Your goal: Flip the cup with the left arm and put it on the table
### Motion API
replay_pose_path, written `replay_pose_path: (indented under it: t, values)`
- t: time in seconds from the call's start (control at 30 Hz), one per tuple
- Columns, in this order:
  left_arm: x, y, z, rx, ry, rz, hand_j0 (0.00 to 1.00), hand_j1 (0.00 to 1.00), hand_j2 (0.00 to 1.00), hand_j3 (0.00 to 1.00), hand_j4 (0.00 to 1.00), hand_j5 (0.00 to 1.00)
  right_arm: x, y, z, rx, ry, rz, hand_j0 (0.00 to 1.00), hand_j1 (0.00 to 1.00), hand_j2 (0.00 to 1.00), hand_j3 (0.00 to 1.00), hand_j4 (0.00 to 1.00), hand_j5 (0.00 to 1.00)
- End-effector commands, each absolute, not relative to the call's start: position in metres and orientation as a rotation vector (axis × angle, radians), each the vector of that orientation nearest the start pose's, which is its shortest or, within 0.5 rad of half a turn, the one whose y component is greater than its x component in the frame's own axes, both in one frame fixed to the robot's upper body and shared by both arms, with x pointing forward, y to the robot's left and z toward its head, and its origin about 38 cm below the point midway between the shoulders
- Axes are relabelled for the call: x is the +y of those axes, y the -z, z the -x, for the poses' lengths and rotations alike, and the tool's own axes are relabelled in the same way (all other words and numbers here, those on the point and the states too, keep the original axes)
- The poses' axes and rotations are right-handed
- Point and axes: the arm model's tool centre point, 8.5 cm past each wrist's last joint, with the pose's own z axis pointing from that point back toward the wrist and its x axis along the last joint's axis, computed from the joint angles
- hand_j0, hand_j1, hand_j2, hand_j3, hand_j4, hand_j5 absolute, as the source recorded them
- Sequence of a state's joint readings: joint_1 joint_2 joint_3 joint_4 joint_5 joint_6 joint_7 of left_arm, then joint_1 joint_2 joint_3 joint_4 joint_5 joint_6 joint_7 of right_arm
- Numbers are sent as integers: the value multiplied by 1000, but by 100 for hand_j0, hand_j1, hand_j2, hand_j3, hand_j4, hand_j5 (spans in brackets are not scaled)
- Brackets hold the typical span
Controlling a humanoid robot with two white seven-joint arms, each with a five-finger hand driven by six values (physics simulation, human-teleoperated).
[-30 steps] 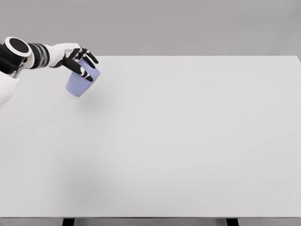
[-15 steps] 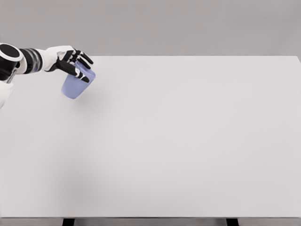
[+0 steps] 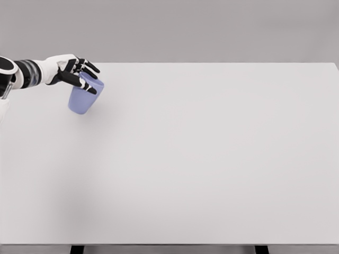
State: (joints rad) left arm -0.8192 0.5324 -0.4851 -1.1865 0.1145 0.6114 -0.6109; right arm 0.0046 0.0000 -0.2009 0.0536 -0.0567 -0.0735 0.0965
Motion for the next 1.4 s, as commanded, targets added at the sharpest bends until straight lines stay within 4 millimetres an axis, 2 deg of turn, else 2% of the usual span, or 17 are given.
replay_pose_path:
  t: [0.0, 0.33, 0.47, 0.6, 0.67, 0.77, 1.1, 1.17, 1.27, 1.37]
  values:
    - [317, -218, -527, -1010, 771, -43, 51, 51, 51, 51, 51, 51, -262, 261, 12, -39, 255, -3, 100, 100, 100, 100, 100, 100]
    - [328, -219, -523, -1142, 778, -17, 49, 49, 49, 49, 49, 49, -262, 261, 12, -39, 255, -3, 100, 100, 100, 100, 100, 100]
    - [324, -217, -519, -1180, 803, -7, 48, 48, 48, 48, 48, 48, -262, 261, 12, -39, 255, -3, 100, 100, 100, 100, 100, 100]
    - [335, -217, -514, -1208, 756, 0, 48, 48, 48, 48, 48, 48, -262, 261, 12, -39, 255, -3, 100, 100, 100, 100, 100, 100]
    - [336, -221, -513, -1249, 767, 1, 48, 48, 48, 48, 48, 48, -262, 261, 12, -39, 255, -3, 100, 100, 100, 100, 100, 100]
    - [340, -215, -508, -1268, 759, 9, 46, 46, 46, 46, 46, 46, -262, 261, 12, -39, 255, -3, 100, 100, 100, 100, 100, 100]
    - [329, -212, -504, -1385, 800, 38, 46, 46, 46, 46, 46, 46, -262, 261, 12, -39, 255, -3, 100, 100, 100, 100, 100, 100]
    - [330, -201, -498, -1395, 801, 52, 46, 46, 46, 46, 46, 46, -262, 261, 12, -39, 255, -3, 100, 100, 100, 100, 100, 100]
    - [325, -197, -498, -1416, 809, 65, 46, 46, 46, 46, 46, 46, -262, 261, 12, -39, 255, -3, 100, 100, 100, 100, 100, 100]
    - [328, -191, -496, -1432, 785, 50, 46, 46, 46, 46, 46, 46, -262, 261, 12, -39, 255, -3, 100, 100, 100, 100, 100, 100]
